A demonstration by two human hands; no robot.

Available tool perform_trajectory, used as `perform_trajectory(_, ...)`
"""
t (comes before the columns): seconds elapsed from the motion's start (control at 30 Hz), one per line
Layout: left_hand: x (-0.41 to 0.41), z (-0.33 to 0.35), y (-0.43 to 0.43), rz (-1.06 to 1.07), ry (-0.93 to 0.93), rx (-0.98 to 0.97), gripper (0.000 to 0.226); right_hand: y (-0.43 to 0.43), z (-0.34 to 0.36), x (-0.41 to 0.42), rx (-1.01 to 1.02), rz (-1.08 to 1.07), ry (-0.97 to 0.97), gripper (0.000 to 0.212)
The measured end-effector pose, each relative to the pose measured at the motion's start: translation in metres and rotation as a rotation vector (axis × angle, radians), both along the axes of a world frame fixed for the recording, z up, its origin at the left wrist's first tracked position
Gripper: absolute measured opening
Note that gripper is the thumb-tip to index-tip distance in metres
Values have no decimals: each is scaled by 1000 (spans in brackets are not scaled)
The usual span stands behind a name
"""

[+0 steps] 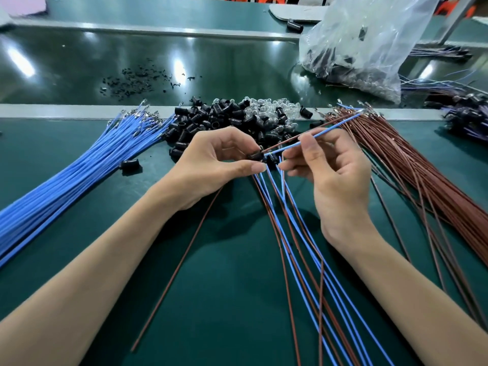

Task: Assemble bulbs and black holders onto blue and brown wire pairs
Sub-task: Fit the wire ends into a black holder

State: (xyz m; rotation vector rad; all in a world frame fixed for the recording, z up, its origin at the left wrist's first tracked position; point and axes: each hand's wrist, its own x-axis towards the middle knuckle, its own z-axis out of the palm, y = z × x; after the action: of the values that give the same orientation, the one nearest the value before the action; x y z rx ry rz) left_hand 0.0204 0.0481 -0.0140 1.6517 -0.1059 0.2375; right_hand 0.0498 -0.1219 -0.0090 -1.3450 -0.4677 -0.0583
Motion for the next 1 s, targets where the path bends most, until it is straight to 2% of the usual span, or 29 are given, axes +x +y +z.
perform_trajectory(0.23,-1,1,-2,-10,8,14,25,0,-4,2,-105,-6,-31,15)
perform_trajectory(0.7,-2,3,-8,-44,6,131,17,-2,-6,8,-225,17,53,19)
perform_trajectory(1.0,-4,4,-10,-42,-17,133,19,0,-6,7,-255,-82,-32,18)
